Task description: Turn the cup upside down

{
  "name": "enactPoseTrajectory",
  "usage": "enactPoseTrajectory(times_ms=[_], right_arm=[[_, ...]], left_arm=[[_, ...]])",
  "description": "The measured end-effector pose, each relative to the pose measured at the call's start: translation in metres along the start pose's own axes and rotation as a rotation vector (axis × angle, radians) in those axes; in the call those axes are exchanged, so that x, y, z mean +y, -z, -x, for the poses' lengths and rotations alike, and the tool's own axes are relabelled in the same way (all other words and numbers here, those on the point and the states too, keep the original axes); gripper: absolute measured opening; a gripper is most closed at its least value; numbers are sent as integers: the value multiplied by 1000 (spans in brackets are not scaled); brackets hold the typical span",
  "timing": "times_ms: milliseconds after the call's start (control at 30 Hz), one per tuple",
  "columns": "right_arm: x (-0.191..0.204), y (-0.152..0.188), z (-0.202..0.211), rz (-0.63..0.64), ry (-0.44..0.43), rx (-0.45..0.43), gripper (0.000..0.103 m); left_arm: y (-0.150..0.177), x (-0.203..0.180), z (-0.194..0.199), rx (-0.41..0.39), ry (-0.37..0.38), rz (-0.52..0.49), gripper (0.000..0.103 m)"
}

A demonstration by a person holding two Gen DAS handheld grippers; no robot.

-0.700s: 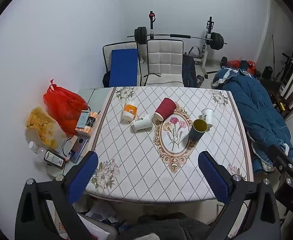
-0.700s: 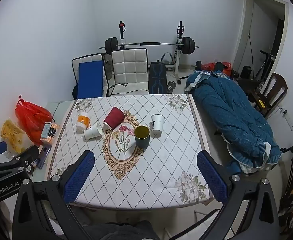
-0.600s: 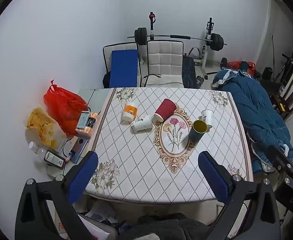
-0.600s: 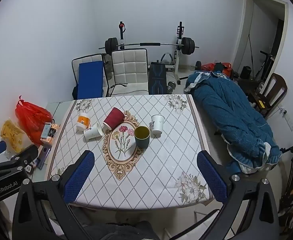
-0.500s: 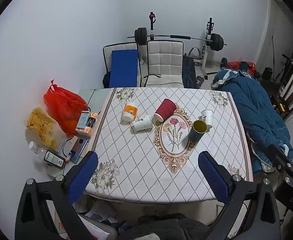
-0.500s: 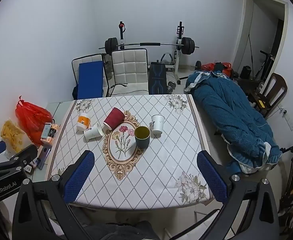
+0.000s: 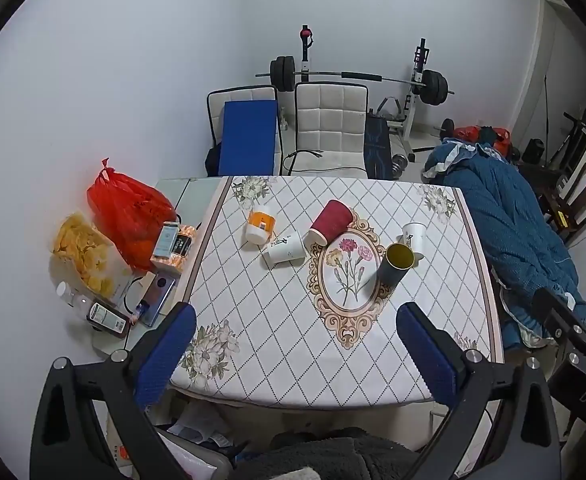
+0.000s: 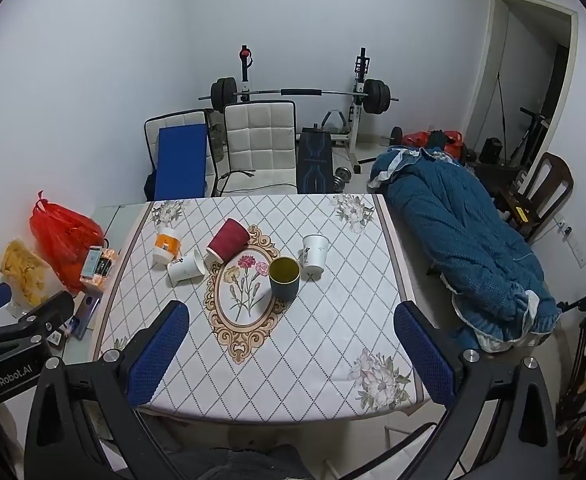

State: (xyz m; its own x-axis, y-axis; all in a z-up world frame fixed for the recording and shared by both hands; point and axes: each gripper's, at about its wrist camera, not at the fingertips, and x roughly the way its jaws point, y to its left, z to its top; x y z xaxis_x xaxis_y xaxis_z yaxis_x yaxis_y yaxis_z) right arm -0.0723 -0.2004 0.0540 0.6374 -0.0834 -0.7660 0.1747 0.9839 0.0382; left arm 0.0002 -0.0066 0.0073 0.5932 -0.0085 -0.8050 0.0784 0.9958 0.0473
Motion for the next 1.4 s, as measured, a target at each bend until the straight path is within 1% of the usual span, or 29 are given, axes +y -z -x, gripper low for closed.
enactPoseTrajectory(times_ms=[233, 700, 1400], right_arm=[[4, -1, -2, 3, 9, -3, 103], [5, -6, -2, 7, 9, -9, 103], [10, -10, -14, -2, -4, 1, 103]], left_arm=[[-1, 0, 3, 1, 0, 3, 103], [-6, 3, -4, -3, 18, 0, 103], [-16, 2, -8, -9, 9, -4, 103]])
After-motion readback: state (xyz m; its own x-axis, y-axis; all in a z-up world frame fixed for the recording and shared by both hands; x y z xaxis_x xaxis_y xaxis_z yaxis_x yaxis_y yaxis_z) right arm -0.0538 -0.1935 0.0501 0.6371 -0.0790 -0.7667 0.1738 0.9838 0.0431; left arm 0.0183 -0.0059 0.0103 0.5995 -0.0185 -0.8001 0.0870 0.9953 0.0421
